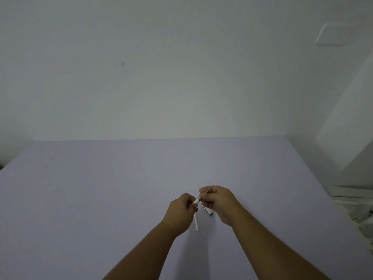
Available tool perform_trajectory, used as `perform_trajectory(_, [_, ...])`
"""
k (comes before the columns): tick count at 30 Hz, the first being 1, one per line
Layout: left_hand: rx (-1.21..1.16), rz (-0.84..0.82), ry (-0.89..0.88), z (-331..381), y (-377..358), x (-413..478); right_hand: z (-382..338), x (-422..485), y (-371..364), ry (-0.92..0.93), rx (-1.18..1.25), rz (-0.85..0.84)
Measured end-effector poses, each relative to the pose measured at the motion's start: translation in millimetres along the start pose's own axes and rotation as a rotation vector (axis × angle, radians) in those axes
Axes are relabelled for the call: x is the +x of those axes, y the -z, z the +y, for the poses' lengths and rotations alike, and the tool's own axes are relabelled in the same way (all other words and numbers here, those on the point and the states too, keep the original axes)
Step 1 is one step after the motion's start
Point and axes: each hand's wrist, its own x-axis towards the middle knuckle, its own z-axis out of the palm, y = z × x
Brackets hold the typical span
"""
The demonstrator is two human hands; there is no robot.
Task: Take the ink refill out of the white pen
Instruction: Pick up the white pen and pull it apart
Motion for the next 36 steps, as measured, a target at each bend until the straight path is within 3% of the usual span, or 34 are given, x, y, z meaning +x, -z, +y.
perform_trajectory(6, [0.009,0.002,-0.004,1.8,0.8,-0.1,-0.9,1.1,0.2,-0.023,-0.137,0.093])
perform_trajectory(11, [0.023,0.015,-0.011,1.1,0.8,0.6,-2.0,0.3,2.3,0.011,0.019,0.015])
perform_trajectory(15, [0.016,0.007,-0.018,2.1,0.9,1.6,-2.3,-0.7,1.1,-0.029,-0.087,0.054])
perform_trajectory(21, [0.023,0.014,-0.013,1.5,2.0,2.8,-2.8,1.1,0.3,0.010,-0.009,0.004])
perform_trajectory(25, [0.036,0.010,-0.019,2.5,1.6,3.3,-1.6,0.7,-2.5,0.008,-0.123,0.062])
perform_trajectory(29, [0.035,0.014,-0.014,1.6,2.4,3.9,-2.5,1.5,-1.5,0.036,-0.001,-0.003])
perform_trajectory(34, [0.032,0.006,-0.018,2.5,2.7,5.0,-2.6,1.4,-2.0,-0.005,-0.120,0.074])
perform_trajectory(36, [0.036,0.004,-0.013,2.4,2.4,6.0,-2.0,2.7,-1.3,0.021,-0.056,0.042])
